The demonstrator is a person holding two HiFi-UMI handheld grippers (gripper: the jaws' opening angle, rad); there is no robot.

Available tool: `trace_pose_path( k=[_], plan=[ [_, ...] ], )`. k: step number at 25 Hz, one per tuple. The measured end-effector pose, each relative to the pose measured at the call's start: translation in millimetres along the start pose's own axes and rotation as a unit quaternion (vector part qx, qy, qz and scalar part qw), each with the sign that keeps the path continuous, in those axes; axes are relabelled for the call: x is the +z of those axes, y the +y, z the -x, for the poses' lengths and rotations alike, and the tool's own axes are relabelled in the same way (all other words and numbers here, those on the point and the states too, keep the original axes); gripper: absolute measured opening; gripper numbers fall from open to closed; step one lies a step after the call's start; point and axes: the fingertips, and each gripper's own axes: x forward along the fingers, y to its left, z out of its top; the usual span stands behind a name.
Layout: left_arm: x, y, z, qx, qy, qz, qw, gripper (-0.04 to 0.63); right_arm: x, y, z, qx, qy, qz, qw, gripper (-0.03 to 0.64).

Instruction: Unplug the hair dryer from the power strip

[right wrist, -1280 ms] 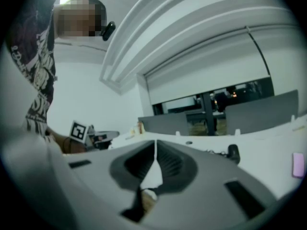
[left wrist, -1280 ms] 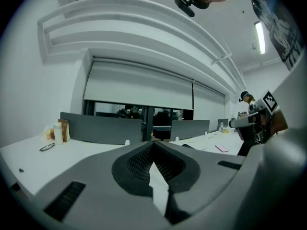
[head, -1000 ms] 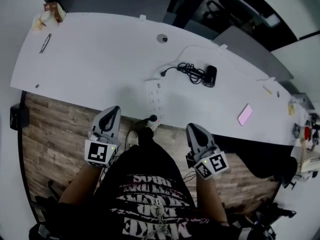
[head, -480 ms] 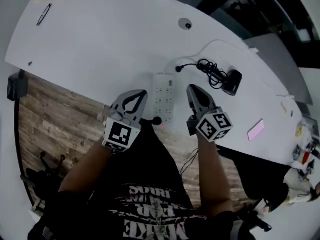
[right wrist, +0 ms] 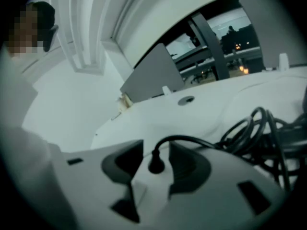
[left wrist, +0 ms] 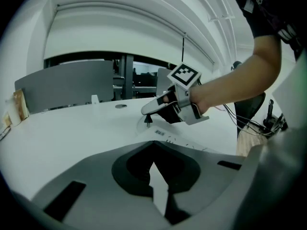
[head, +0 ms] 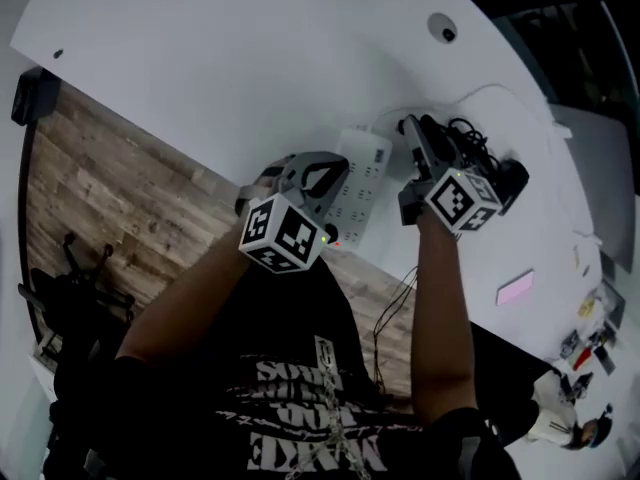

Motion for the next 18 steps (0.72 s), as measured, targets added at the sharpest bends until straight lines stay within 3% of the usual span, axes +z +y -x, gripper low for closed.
trace_pose_path(
  k=[1,2,3,7,10,14,18],
  plan=[
    [-1.5,-4.4,-3.4,-0.004,0.007,-0.014,0.9999,0.025,-1.6,-0.2,-4.4,-0.001,0.004,0.001,1.0,0.175],
    [-3.4,-8.0,-7.0,-0.006,0.014,-0.028,0.9995,0.025,-2.9,0.0,-6.7,0.0,0.005,-0.001,1.0,0.109],
    [-5.9,-10.6,-10.3,-0.006,0.022,-0.041,0.9989,0.025,-2.1,2.3,-6.0,0.008,-0.001,-0.008,1.0,0.087],
    [-14.0,-12.7,-14.0,0.008,0.026,-0.078,0.9966,0.025,8.4,34.3,27.0,0.115,-0.07,-0.074,0.988,0.084],
    [-13.9,-10.1,-13.3,0.013,0.008,-0.071,0.9974,0.025,-15.6,59.3,51.8,0.174,-0.062,-0.067,0.981,0.084],
    [-13.2,-9.4,-12.6,0.009,0.007,-0.076,0.9971,0.025,-46.2,74.3,53.8,0.179,-0.033,-0.017,0.983,0.084],
    [-12.0,-6.8,-12.3,0.002,0.005,-0.076,0.9971,0.025,-48.4,76.3,45.5,0.18,-0.04,-0.001,0.983,0.084]
  ],
)
